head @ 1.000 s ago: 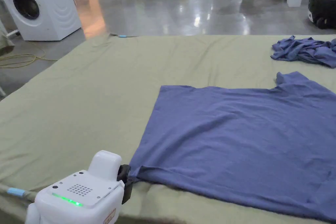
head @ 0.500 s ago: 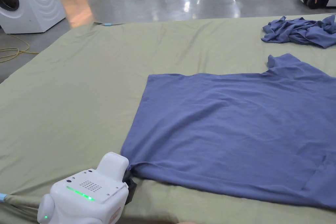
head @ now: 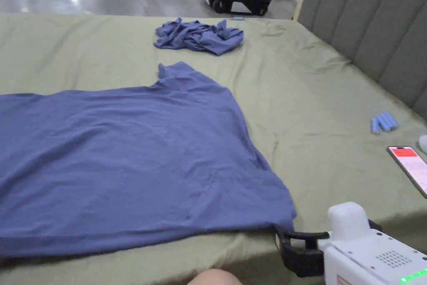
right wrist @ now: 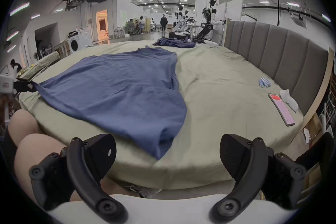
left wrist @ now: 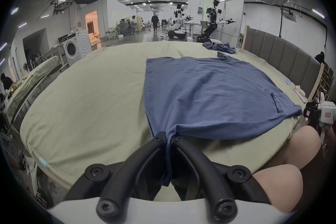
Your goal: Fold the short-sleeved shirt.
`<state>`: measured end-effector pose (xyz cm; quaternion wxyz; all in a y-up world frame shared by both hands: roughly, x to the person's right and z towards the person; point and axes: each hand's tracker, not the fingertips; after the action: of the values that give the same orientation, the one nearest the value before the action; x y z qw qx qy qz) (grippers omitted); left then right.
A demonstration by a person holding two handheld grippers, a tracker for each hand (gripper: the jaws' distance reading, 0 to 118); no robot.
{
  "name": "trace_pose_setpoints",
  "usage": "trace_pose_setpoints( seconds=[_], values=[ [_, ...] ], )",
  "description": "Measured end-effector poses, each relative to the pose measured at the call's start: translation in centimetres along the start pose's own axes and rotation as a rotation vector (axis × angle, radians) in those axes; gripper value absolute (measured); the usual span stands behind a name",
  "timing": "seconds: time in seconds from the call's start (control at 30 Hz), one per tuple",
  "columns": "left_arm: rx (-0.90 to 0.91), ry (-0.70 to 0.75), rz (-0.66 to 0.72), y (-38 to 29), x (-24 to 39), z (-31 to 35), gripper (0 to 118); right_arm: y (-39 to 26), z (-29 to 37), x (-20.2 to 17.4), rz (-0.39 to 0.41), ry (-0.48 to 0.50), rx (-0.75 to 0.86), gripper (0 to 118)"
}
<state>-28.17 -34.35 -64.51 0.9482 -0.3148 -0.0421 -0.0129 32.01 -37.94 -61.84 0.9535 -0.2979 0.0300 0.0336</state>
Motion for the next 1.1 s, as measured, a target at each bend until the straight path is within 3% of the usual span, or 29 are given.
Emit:
trace_pose_setpoints(
  seconds=[0.07,0.1,0.13,0.17,0.27,0.33,0.43,0.6,0.7,0.83,1.03,1.1],
  values=[
    [-0.002,0.002,-0.001,0.0,0.1,0.0,4,-0.4,-1.4,0.1,0.018,-0.029,-0.055,111],
    [-0.007,0.001,0.0,-0.1,0.0,-0.2,4,-0.6,-2.0,0.2,0.03,-0.015,-0.072,84],
    [-0.01,0.003,-0.003,-0.3,-0.1,-0.3,4,0.5,-2.2,0.1,0.034,0.003,-0.072,38],
    [-0.018,0.009,-0.013,-0.4,0.0,-0.4,3,0.9,-2.6,0.0,0.038,0.034,-0.087,5],
    [-0.041,0.012,-0.029,-0.4,-0.3,-0.6,4,0.7,-2.8,-0.8,0.053,0.137,-0.154,5],
    [-0.048,0.009,-0.032,-0.5,-0.4,-0.2,4,1.2,-1.4,-1.5,0.155,0.096,-0.115,5],
    [-0.038,0.002,-0.014,-0.5,-1.4,0.4,4,3.1,0.3,-1.1,0.072,0.085,-0.055,5],
    [-0.064,0.003,-0.084,5.3,-1.5,-0.3,3,10.8,-1.1,0.1,0.135,0.06,-0.063,5],
    [-0.086,-0.025,-0.076,9.9,-2.6,-2.9,4,16.4,-5.1,0.8,0.122,0.076,-0.138,5],
    [-0.187,-0.033,0.008,12.9,-5.1,-9.8,4,20.4,-12.2,0.3,0.166,0.008,-0.179,5],
    [-0.249,0.047,0.027,12.2,-4.1,-17.5,4,20.3,-20.9,-1.0,0.134,-0.036,-0.225,5],
    [-0.258,0.073,0.035,11.5,-3.6,-18.9,4,19.2,-23.1,-1.3,0.162,-0.058,-0.246,5]
  ],
)
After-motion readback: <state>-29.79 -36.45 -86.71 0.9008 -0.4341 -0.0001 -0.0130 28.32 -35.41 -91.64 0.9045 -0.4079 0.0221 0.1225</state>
